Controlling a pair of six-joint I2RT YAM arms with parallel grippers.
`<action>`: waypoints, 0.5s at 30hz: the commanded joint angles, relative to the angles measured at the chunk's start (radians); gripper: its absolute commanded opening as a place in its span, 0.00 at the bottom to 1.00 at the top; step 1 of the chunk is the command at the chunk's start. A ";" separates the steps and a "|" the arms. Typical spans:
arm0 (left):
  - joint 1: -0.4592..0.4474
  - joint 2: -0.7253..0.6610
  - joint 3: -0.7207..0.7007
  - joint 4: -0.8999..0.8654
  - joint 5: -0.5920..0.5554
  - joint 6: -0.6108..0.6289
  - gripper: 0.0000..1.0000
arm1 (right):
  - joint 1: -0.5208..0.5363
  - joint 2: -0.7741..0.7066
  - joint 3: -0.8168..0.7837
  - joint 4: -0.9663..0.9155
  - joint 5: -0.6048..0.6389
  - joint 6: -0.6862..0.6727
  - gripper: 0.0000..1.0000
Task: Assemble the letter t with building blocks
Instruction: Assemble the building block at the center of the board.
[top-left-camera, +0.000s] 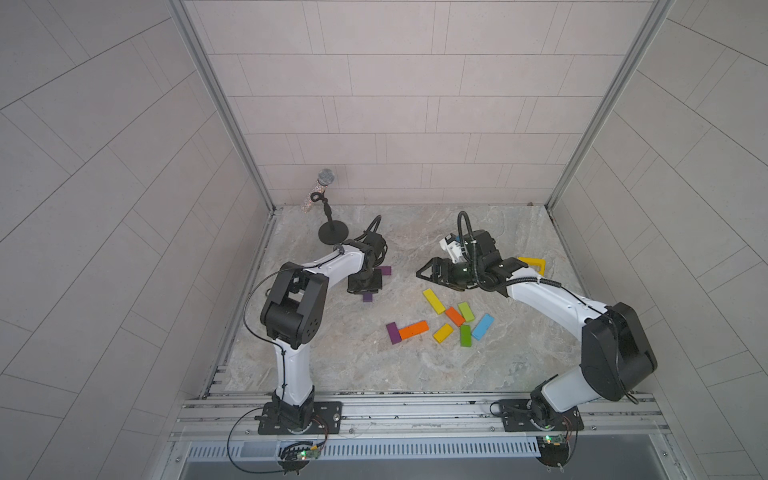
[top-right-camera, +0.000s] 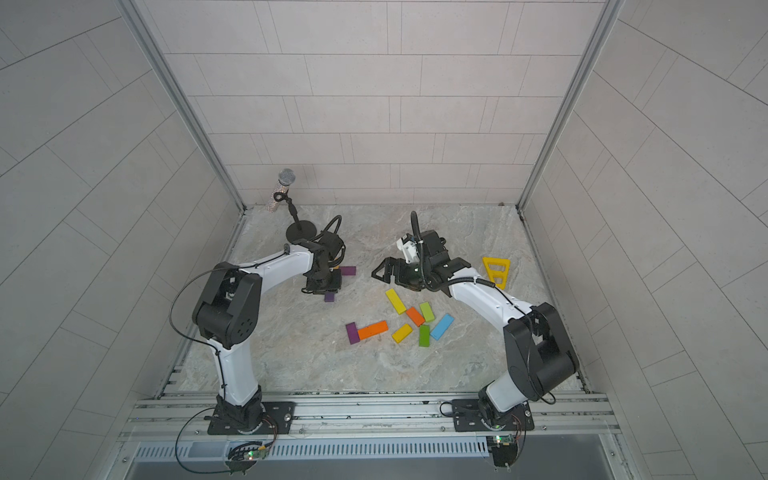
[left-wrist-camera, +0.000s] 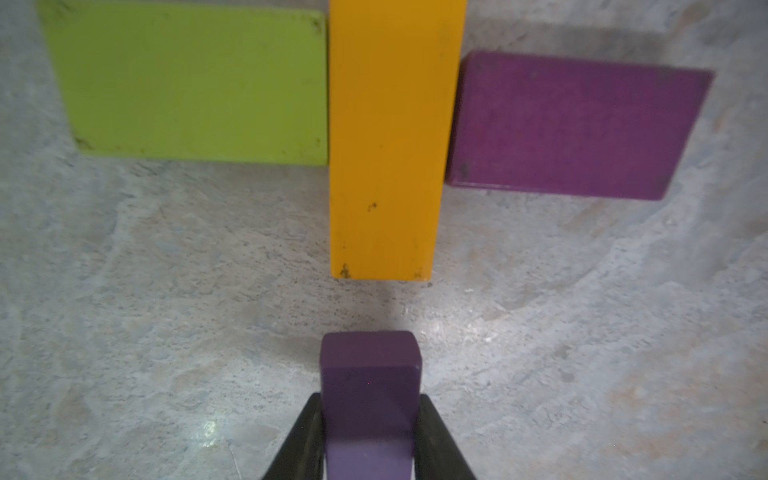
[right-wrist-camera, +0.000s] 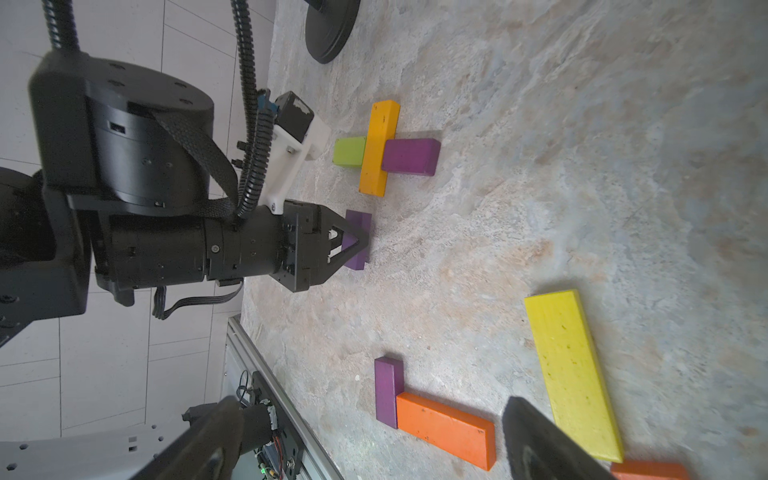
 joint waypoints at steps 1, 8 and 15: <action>0.007 0.021 0.024 -0.015 -0.005 0.021 0.13 | 0.004 0.018 0.022 0.025 0.008 0.020 1.00; 0.008 0.039 0.038 -0.020 -0.007 0.029 0.13 | 0.004 0.024 0.027 0.026 0.008 0.016 1.00; 0.011 0.056 0.055 -0.031 -0.012 0.032 0.13 | 0.003 0.032 0.030 0.025 0.006 0.013 0.99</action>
